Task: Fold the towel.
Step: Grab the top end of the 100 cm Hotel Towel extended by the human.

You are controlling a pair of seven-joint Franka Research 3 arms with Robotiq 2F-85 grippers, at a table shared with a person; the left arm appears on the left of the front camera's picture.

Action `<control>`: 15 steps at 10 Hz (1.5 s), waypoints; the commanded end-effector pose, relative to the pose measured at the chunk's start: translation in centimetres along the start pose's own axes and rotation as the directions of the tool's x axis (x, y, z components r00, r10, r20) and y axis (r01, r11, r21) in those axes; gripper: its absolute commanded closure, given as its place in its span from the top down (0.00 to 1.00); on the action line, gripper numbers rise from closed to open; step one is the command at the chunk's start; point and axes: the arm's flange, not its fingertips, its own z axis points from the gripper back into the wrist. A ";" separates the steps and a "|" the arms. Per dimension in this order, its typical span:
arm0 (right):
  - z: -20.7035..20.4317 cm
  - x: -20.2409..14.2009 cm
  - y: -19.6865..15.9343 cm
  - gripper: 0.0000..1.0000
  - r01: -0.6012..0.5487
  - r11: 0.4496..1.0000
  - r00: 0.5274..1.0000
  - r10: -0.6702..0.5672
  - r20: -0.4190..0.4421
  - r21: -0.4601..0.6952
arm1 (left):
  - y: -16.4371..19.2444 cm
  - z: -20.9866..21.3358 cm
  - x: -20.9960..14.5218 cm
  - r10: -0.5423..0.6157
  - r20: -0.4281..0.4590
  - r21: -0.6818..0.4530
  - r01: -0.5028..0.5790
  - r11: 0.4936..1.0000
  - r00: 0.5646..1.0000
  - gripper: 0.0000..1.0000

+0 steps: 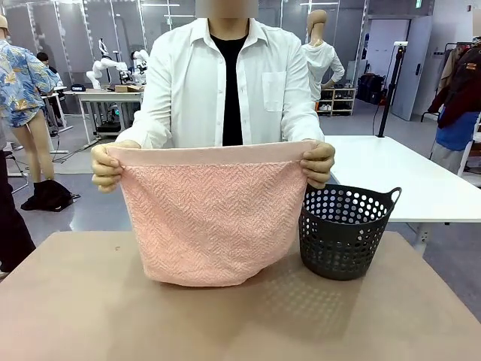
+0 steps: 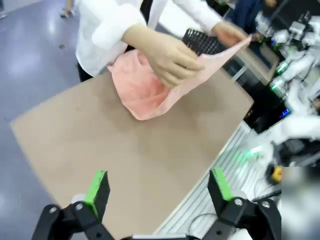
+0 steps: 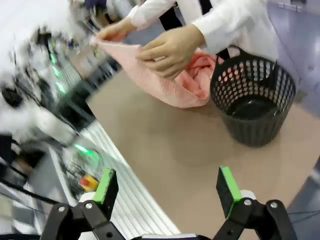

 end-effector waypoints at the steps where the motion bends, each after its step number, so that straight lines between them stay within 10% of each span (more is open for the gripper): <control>1: -1.3 3.2 2.7 1.00 -0.232 0.964 0.972 0.224 -0.077 -0.131 | -2.5 -0.5 3.9 -0.321 -0.070 0.143 0.328 0.934 0.945 1.00; 7: -9.8 10.9 15.3 1.00 -0.685 0.728 0.679 0.624 -0.387 -0.030 | -14.3 -8.0 10.1 -0.687 -0.289 -0.067 0.701 0.710 0.667 1.00; 15: -11.7 12.1 17.6 1.00 -0.731 0.682 0.622 0.669 -0.407 0.003 | -15.8 -10.3 10.9 -0.712 -0.288 -0.124 0.712 0.691 0.641 1.00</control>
